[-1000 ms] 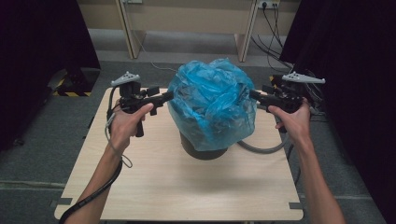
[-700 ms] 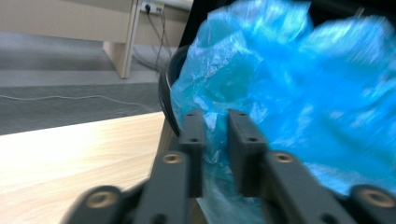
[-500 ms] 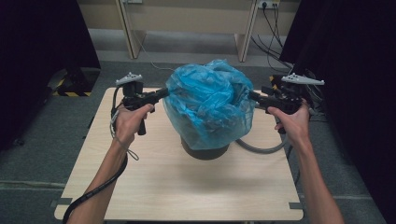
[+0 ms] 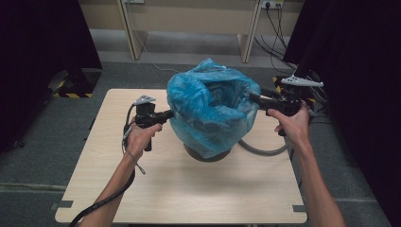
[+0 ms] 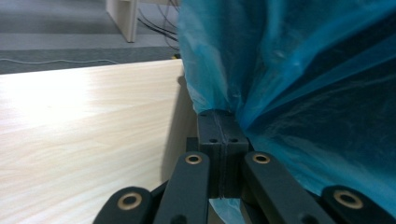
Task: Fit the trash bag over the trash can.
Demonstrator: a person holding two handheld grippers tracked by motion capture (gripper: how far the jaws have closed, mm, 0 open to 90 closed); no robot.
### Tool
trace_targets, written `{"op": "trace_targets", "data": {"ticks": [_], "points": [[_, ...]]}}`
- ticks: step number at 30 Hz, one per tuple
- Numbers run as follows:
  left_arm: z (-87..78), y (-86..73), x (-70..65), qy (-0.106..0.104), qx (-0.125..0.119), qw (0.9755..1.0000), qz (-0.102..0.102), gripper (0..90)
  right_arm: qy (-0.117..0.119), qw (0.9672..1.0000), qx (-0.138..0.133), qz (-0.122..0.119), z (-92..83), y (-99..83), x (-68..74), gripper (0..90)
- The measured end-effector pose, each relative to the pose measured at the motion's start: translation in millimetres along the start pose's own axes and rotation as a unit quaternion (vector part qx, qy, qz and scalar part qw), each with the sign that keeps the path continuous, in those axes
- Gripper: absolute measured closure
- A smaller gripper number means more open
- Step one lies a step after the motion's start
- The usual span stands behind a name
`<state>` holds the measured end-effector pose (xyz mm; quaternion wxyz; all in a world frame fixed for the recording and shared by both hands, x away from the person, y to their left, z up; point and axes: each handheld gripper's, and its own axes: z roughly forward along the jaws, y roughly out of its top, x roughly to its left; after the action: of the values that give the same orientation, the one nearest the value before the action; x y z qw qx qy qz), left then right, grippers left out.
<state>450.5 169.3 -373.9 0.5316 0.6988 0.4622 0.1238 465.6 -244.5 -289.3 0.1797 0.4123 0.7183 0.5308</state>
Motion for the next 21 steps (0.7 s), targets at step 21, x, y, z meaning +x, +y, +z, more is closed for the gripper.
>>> {"op": "trace_targets", "data": {"ticks": [21], "points": [[-39.1, -8.9, -44.2, -0.038, -0.005, 0.9969, 0.069, 80.7, -0.014, 0.9985, 0.036, -0.040, -16.1, 5.1, 25.5, 42.1]]}}
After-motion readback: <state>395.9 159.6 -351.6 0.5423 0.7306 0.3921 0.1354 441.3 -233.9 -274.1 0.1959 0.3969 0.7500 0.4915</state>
